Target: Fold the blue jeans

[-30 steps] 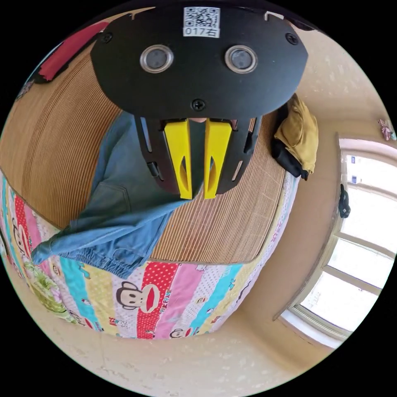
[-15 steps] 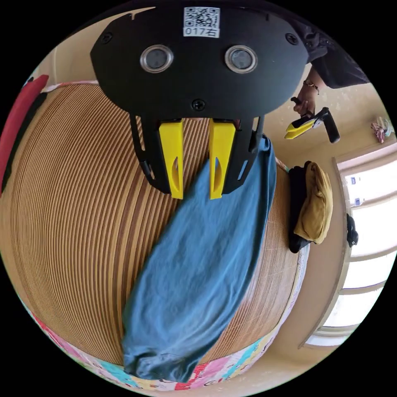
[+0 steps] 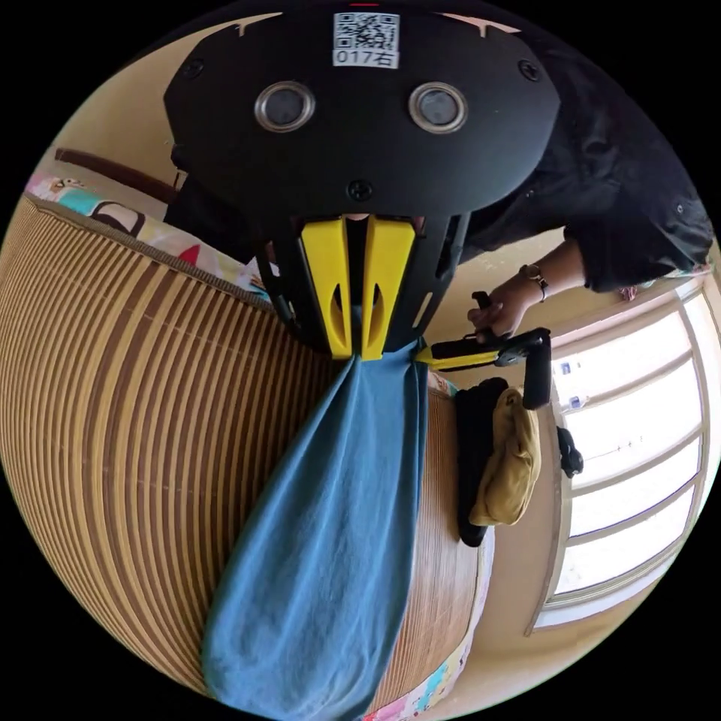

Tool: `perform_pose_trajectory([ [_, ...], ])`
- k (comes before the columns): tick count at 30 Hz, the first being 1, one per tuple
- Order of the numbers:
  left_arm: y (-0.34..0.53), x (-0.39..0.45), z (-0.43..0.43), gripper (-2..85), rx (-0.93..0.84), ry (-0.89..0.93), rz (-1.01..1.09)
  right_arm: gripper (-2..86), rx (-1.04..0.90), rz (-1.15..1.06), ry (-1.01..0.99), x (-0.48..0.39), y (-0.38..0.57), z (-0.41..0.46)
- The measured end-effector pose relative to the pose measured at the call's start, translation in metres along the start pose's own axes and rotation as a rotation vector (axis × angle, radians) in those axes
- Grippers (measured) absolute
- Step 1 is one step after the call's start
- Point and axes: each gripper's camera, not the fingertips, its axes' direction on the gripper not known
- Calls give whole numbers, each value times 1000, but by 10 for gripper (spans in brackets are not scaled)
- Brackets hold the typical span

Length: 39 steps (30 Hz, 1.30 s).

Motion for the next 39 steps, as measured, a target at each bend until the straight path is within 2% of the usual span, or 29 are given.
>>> perform_pose_trajectory([
  [3,22,16,17,-2,-152,90,101,36,-82,-73,129,11,43,-23],
  [5,33,24,27,-5,-231,20,117,44,-181,-60,230,26,71,-30],
  [7,38,28,28,-2,-252,-25,115,58,-245,-5,223,43,83,-36],
  [9,26,31,17,25,-204,41,97,82,-200,58,159,62,91,-56],
  [14,-47,47,-23,94,16,165,88,114,254,199,-68,113,87,-160],
  [17,-100,56,-34,120,121,158,70,128,357,247,-114,141,65,-188],
  [20,-144,65,-34,139,173,134,37,117,330,244,-239,163,36,-188],
  [23,-170,73,-9,149,140,79,-6,105,297,217,-332,167,16,-187],
  [25,-164,79,-4,127,163,-32,-30,106,285,204,-395,167,10,-187],
  [28,-143,85,-2,137,228,13,10,116,270,182,-460,160,7,-185],
  [33,-136,85,7,136,161,311,105,138,276,161,-443,149,21,-199],
  [36,-129,90,17,134,139,158,99,142,276,145,-335,144,41,-218],
  [39,-126,82,18,124,178,166,77,135,257,132,-227,145,61,-229],
])
